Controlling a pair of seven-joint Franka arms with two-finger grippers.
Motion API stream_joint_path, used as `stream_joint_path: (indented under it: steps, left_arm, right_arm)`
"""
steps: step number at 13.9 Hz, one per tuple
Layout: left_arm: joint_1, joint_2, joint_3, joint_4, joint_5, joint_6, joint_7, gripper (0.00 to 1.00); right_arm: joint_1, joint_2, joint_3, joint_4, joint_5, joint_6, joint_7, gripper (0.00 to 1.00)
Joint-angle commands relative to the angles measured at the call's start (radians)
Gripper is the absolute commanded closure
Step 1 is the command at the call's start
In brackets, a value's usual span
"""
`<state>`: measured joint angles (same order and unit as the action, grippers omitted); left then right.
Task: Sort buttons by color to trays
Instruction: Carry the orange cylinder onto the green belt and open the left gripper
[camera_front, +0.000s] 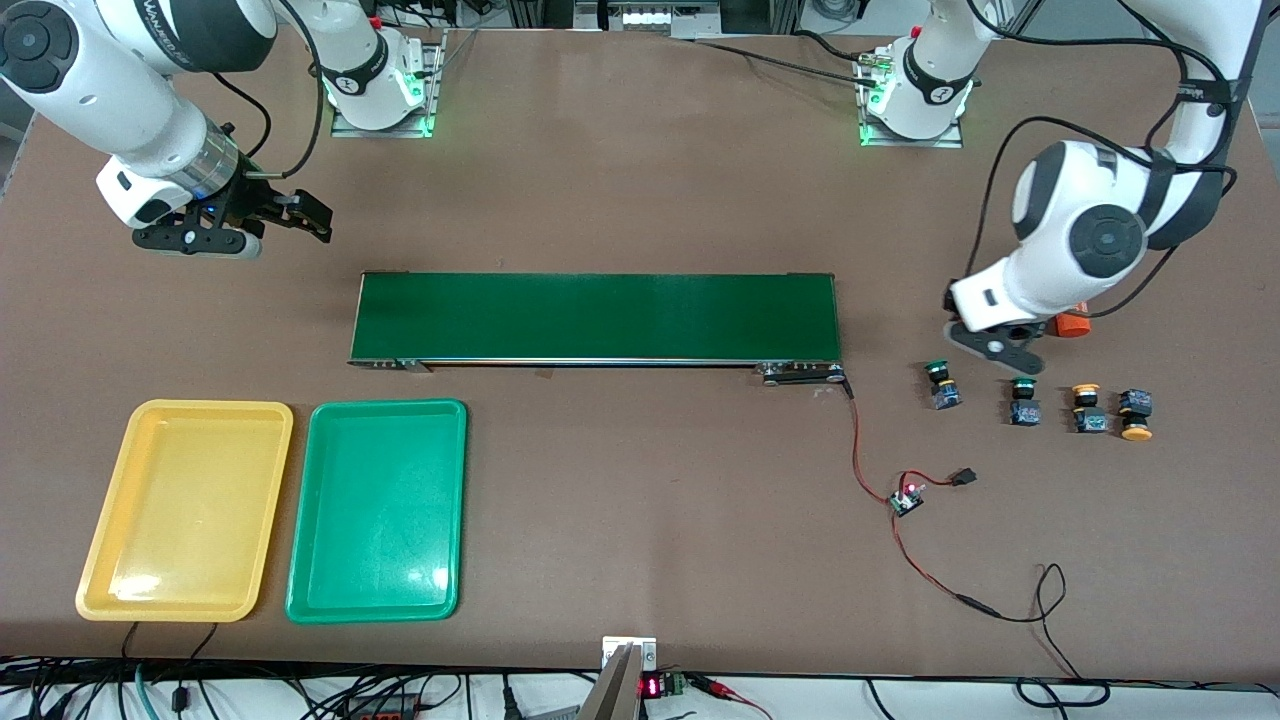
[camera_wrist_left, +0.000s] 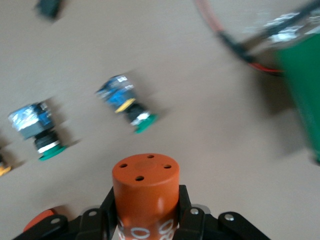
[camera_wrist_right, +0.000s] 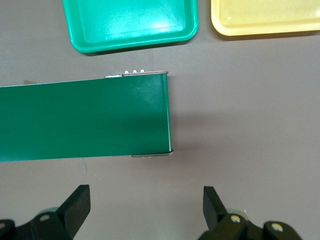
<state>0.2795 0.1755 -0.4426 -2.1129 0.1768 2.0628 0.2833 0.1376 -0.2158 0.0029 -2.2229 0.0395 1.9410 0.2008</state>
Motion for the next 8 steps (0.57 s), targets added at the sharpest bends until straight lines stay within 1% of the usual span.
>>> stream_joint_path:
  steps: [1,2,5,6,7,8]
  left_arm:
    - [0.010,0.097,-0.099,0.132,0.004,-0.090,0.165,0.77]
    - [0.007,0.122,-0.123,0.148,0.006,-0.078,0.263,0.78]
    - [0.003,0.211,-0.195,0.145,0.004,0.032,0.461,0.81]
    - [-0.002,0.260,-0.209,0.148,0.007,0.074,0.544,0.81]
    - [-0.009,0.281,-0.225,0.148,0.009,0.097,0.627,0.81]
    - [-0.026,0.283,-0.232,0.142,0.012,0.109,0.657,0.83]
  right_arm:
    - [-0.001,0.007,-0.001,0.012,0.008,0.003,0.000,0.00]
    - [-0.003,0.007,-0.003,0.012,0.008,0.003,0.000,0.00]
    - [-0.006,0.009,-0.004,0.012,0.008,0.004,0.000,0.00]
    - [-0.007,0.010,-0.006,0.014,0.008,0.004,-0.001,0.00]
    - [-0.006,0.010,-0.006,0.015,0.010,0.004,-0.001,0.00]
    - [-0.006,0.015,-0.006,0.020,0.008,0.003,-0.001,0.00]
